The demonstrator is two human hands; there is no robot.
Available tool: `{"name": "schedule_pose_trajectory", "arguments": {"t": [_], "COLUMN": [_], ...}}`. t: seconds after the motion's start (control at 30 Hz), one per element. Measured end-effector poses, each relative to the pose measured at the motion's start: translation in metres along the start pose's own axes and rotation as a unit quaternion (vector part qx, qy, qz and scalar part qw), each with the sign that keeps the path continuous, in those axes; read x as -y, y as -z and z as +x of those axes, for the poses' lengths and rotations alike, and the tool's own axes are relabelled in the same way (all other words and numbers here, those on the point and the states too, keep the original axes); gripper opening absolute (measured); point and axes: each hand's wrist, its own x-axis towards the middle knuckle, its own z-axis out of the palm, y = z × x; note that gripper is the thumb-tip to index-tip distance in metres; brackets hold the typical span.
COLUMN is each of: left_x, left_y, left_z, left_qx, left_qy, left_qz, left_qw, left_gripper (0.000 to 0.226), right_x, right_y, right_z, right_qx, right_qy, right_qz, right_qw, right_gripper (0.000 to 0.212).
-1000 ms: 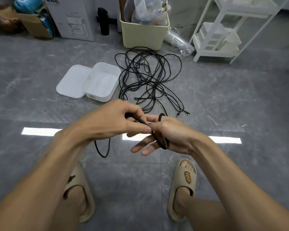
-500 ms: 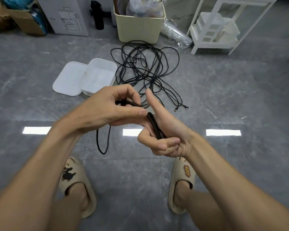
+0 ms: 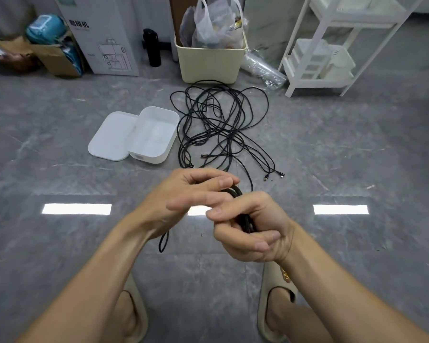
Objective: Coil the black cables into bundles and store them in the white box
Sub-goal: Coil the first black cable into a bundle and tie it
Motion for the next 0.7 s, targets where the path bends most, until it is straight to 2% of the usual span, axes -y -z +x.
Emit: {"name": "schedule_pose_trajectory", "arguments": {"t": [0.07,0.17,0.3,0.4,0.5,0.7], "left_x": [0.005,0.011,0.019,0.024,0.025,0.019], "left_y": [-0.003,-0.012,-0.014,-0.012,-0.012,-0.005], "left_z": [-0.002,-0.005,-0.002,-0.001,-0.002,-0.004], "left_qx": [0.000,0.014,0.045,0.069,0.079,0.074], "left_qy": [0.012,0.037,0.128,0.189,0.215,0.240], "left_qz": [0.002,-0.043,-0.134,-0.110,-0.094,-0.058], "left_qw": [1.000,0.998,0.982,0.973,0.969,0.966], "left_gripper": [0.021,0.036,0.043,0.049,0.049,0.056], "right_x": [0.002,0.008,0.015,0.020,0.023,0.025], "right_y": [-0.002,0.002,0.011,0.013,0.016,0.025], "right_z": [0.001,0.000,-0.008,-0.010,-0.007,-0.009], "right_qx": [-0.021,-0.041,-0.079,-0.187,-0.288,-0.370], "right_qy": [0.066,0.164,0.245,0.302,0.348,0.385], "right_qz": [0.009,0.017,0.033,-0.010,-0.005,-0.050], "right_qw": [0.998,0.986,0.966,0.935,0.892,0.844], "right_gripper": [0.022,0.045,0.046,0.045,0.047,0.050]}}
